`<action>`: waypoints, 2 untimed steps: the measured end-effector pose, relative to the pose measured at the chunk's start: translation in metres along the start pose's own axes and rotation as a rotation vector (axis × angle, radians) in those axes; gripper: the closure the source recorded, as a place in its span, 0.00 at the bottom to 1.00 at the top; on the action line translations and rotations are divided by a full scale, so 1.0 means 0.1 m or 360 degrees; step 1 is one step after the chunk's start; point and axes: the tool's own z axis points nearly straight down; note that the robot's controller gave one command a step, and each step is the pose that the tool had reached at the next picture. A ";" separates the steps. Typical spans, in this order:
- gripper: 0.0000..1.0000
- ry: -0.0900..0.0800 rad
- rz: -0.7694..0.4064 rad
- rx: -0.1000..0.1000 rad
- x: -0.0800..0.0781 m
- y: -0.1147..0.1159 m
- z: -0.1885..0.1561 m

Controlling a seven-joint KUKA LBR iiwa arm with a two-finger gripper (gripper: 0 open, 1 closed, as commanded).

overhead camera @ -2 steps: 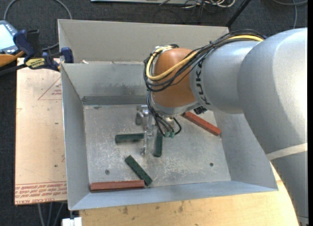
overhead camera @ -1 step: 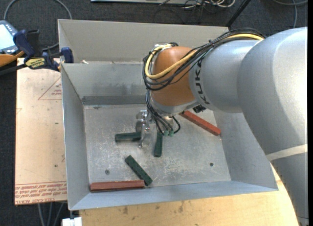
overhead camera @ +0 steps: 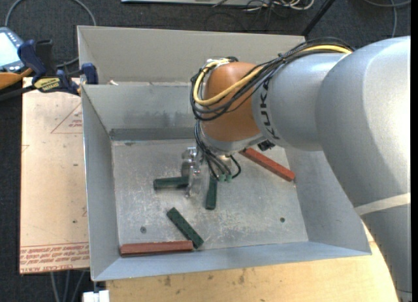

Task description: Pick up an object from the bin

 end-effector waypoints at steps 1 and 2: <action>1.00 -0.0012 -0.0018 -0.0001 0.05 0.04 -1.15; 1.00 -0.0011 -0.0048 0.0000 -0.21 0.09 -1.56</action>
Offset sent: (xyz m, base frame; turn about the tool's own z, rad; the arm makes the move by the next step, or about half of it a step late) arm -0.0078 0.0027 0.1097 -0.0128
